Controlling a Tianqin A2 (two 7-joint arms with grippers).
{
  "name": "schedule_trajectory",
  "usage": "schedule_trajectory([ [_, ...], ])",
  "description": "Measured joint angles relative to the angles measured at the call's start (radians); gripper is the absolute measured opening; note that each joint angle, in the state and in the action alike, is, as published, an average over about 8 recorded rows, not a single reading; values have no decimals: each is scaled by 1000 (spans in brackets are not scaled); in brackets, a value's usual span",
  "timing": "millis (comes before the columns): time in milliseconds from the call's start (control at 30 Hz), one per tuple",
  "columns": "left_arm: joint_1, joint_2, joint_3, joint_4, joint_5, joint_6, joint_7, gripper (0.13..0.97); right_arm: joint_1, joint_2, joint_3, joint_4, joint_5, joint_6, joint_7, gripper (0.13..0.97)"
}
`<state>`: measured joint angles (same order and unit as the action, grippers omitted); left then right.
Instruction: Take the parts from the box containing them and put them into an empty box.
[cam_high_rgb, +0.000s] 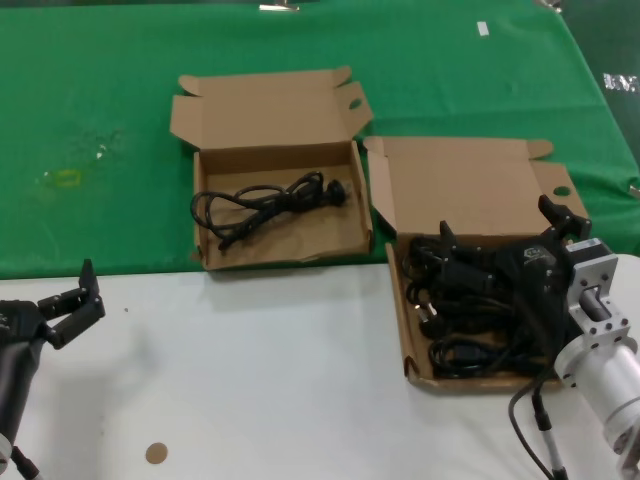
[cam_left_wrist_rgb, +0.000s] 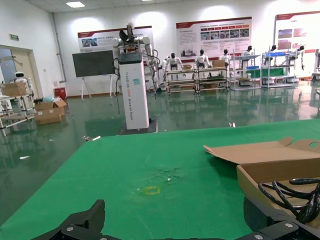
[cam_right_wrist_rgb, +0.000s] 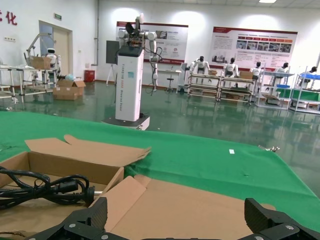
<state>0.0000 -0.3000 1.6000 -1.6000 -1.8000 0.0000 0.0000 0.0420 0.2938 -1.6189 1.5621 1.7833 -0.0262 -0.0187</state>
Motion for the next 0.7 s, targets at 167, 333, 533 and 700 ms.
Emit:
schedule_trajectory([
  [167, 0, 0, 0, 0, 0, 0, 0, 966, 0, 0, 0, 0, 0, 0, 0, 966],
  [333, 0, 0, 0, 0, 0, 0, 0, 966, 0, 0, 0, 0, 0, 0, 0, 966],
  [533, 0, 0, 0, 0, 0, 0, 0, 966, 0, 0, 0, 0, 0, 0, 0, 966],
  [700, 0, 0, 0, 0, 0, 0, 0, 966, 0, 0, 0, 0, 0, 0, 0, 966],
])
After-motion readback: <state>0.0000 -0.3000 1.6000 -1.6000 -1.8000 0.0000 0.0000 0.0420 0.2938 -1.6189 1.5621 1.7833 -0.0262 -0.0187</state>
